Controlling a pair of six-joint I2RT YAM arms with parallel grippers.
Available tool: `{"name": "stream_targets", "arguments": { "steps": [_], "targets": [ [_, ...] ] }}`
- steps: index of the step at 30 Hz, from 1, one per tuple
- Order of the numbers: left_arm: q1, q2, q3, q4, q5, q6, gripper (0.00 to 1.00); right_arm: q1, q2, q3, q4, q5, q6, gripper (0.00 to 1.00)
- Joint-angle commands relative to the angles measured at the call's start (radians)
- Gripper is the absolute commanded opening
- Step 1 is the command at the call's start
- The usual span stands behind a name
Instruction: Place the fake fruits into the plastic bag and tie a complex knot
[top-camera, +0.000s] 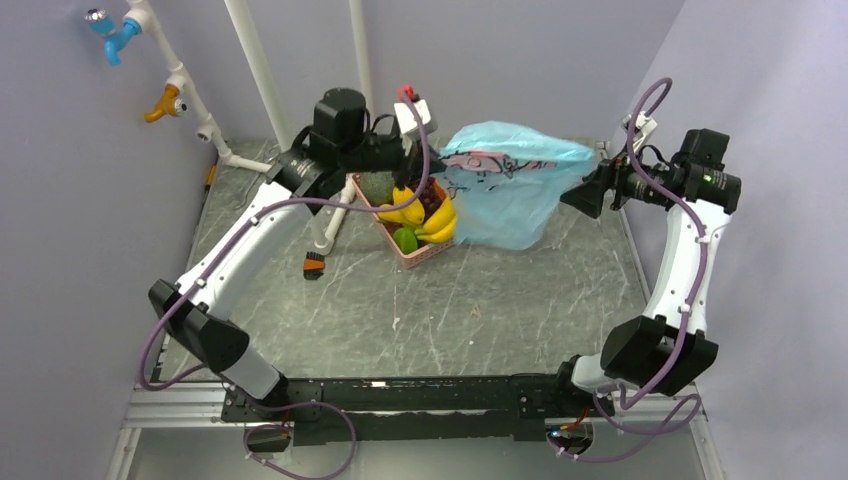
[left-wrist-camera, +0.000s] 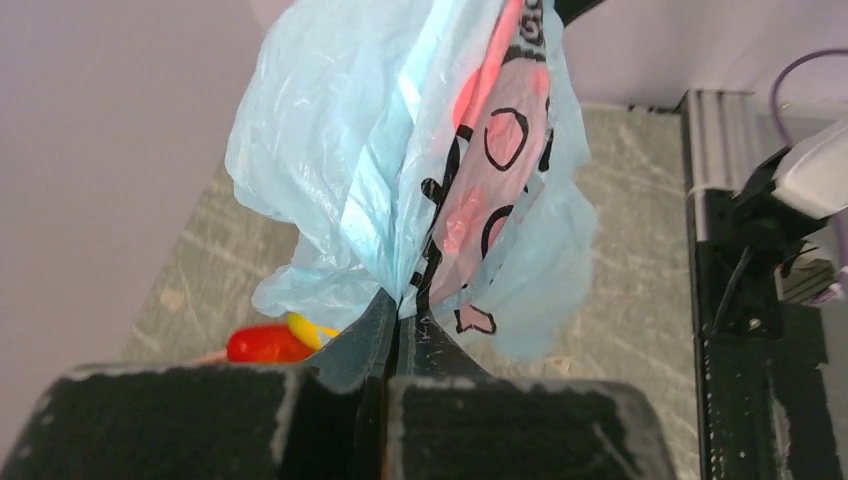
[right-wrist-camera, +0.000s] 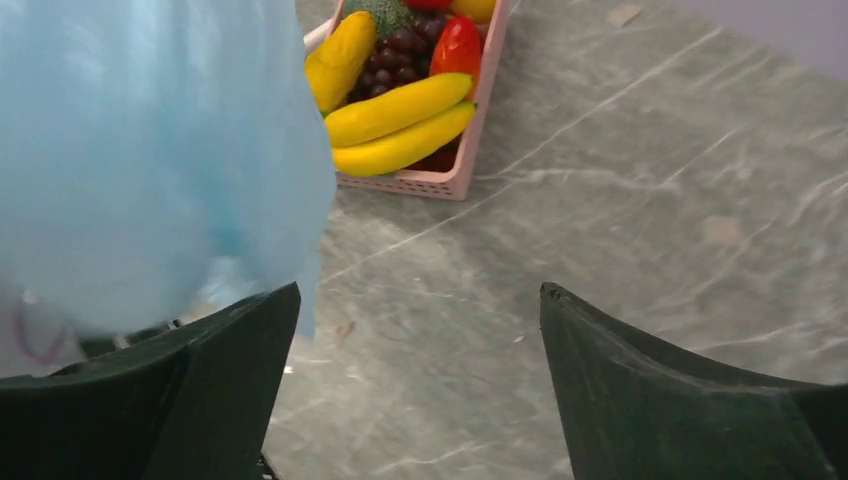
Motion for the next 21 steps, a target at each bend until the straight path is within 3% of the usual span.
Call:
{"name": "stream_targets", "arguments": {
  "steps": [1, 3, 6, 8, 10, 14, 16, 21],
  "targets": [
    [-0.059, 0.116, 0.235, -0.258, 0.128, -0.004, 0.0, 0.055, -0.119, 0.119, 0.155, -0.023, -0.007, 0.96],
    [-0.079, 0.157, 0.291, -0.315, 0.082, 0.004, 0.0, 0.101, -0.18, 0.097, 0.283, -0.037, 0.053, 0.99],
    [-0.08, 0.21, 0.377, -0.403, 0.052, 0.0, 0.0, 0.18, -0.241, 0.065, 0.301, 0.009, -0.009, 0.99],
    [-0.078, 0.245, 0.427, -0.452, 0.047, -0.007, 0.0, 0.219, -0.289, 0.003, 0.312, 0.101, -0.114, 0.99],
    [-0.06, 0.248, 0.422, -0.458, 0.069, -0.044, 0.0, 0.221, -0.325, -0.076, 0.41, 0.232, -0.118, 0.99],
    [0.032, 0.214, 0.3, -0.333, 0.229, -0.299, 0.0, 0.131, -0.196, 0.062, 0.239, 0.31, -0.188, 0.98],
    [0.058, 0.193, 0.248, -0.285, 0.215, -0.34, 0.0, 0.106, -0.161, 0.117, 0.218, 0.359, -0.173, 0.97],
    [0.051, 0.171, 0.22, -0.238, 0.175, -0.363, 0.0, 0.094, -0.215, 0.144, 0.273, 0.183, -0.1, 0.96]
  ]
}}
